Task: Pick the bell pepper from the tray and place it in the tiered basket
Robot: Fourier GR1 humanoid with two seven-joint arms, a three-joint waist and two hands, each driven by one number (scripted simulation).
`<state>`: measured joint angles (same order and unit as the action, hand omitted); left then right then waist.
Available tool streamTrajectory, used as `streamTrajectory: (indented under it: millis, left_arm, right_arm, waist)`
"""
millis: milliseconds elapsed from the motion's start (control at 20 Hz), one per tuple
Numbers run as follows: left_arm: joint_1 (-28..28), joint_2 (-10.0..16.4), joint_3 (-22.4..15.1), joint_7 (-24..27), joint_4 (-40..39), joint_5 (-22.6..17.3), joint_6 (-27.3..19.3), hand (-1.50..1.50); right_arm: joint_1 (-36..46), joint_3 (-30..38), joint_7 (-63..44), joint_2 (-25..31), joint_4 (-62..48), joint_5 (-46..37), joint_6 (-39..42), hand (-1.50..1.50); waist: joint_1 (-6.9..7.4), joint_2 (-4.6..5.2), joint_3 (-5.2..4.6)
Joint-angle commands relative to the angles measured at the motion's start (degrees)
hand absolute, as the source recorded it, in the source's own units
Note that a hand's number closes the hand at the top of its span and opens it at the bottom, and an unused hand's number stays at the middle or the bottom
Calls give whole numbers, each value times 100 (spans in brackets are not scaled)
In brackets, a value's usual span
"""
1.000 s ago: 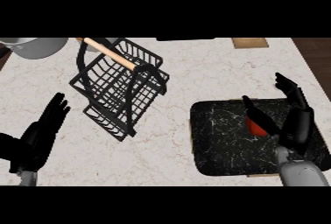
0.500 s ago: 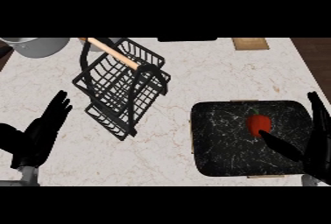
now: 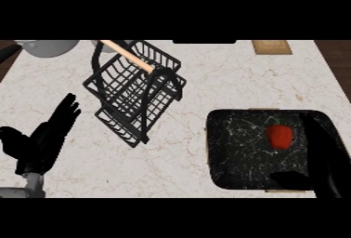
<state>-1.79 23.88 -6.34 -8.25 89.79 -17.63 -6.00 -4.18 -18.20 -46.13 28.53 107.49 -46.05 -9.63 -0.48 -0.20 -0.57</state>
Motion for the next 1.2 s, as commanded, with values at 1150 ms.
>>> streamTrajectory:
  millis: [1150]
  left_arm:
    - [-344,-427,400,-537,44,435,331,0]
  right_arm:
    - [1528,640,-1097,-1570,-1908,-1917,851,-150]
  waist:
    - [75,22,58]
